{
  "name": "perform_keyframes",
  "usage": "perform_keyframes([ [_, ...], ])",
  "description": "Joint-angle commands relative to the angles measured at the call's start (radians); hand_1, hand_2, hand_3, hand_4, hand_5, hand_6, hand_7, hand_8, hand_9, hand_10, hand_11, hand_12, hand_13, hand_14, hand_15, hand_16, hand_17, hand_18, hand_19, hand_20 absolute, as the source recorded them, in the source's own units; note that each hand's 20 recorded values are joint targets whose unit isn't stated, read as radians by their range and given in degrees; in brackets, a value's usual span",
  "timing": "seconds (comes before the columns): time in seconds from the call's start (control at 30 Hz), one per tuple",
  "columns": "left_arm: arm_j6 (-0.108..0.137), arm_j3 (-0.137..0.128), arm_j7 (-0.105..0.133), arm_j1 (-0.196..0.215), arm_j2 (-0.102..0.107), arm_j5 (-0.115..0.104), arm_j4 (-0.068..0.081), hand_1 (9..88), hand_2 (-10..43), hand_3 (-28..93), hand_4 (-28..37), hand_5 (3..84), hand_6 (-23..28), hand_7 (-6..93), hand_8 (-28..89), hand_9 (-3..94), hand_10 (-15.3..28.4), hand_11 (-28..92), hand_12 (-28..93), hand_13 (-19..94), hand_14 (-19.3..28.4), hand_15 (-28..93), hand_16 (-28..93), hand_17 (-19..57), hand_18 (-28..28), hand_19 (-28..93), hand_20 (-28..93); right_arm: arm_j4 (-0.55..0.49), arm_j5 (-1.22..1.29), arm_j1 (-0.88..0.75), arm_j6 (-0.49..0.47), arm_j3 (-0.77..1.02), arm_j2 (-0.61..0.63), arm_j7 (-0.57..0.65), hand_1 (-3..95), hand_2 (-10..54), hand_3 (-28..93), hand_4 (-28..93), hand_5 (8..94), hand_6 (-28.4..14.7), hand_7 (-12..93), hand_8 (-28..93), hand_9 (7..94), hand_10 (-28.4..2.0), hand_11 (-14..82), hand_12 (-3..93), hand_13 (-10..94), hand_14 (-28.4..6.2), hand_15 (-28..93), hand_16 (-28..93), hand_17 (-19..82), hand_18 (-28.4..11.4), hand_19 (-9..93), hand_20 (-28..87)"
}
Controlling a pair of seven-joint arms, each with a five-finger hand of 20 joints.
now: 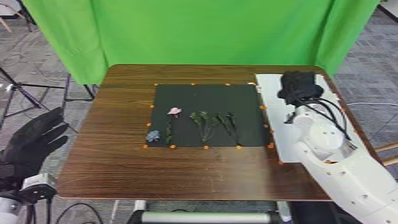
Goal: Arrange flowers
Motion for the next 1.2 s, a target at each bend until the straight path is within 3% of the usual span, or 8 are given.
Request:
perform_keyframes([
  [0.03,-0.003,0.006,-0.010,0.003,0.001,0.004,-0.002,24.1,-1.6,71,-27.5,25.0,2.1,23.0,-11,19.4,9.6,17,18,16,11.4,21,6,-10.3,18.1,38,10,-0.031,-0.007,0.140,-0.039,-0.170,-0.157,-0.121,46.5,-9.0,86,-25,67.0,1.8,52,1,83.4,-6.7,21.5,52.7,75,-4.7,53,36,24,-20.9,78,52],
  [0.53,-0.003,0.013,-0.019,-0.006,0.011,0.003,0.001,24.2,-1.4,70,-27.3,24.9,2.0,22.9,-11,19.3,9.4,16,18,16,11.2,21,6,-10.3,18.0,38,10,0.127,-0.070,0.210,-0.143,-0.319,-0.320,-0.152,43.9,-9.5,86,-23,67.4,1.4,54,-1,83.5,-7.0,21.6,53.5,72,-6.1,57,36,22,-20.8,77,53],
  [0.87,-0.005,0.024,-0.023,-0.025,0.021,0.002,0.009,24.1,-1.5,71,-27.3,24.8,1.9,23.0,-12,19.3,9.3,16,18,16,11.0,20,7,-10.3,17.9,38,10,0.184,-0.120,0.214,-0.112,-0.333,-0.381,-0.141,43.5,-9.5,86,-23,66.3,1.6,55,0,82.2,-7.0,22.5,54.2,71,-6.6,59,35,22,-20.8,76,53],
  [1.2,-0.005,0.026,-0.022,-0.028,0.020,0.001,0.011,24.1,-1.4,71,-27.5,24.6,1.7,23.3,-12,19.3,9.2,16,18,16,10.9,20,7,-10.2,17.8,38,11,0.198,-0.157,0.209,-0.138,-0.321,-0.387,-0.157,40.0,-9.5,84,-25,63.0,1.7,55,2,77.4,-7.5,26.6,50.5,67,-7.0,62,29,20,-20.5,75,53],
])
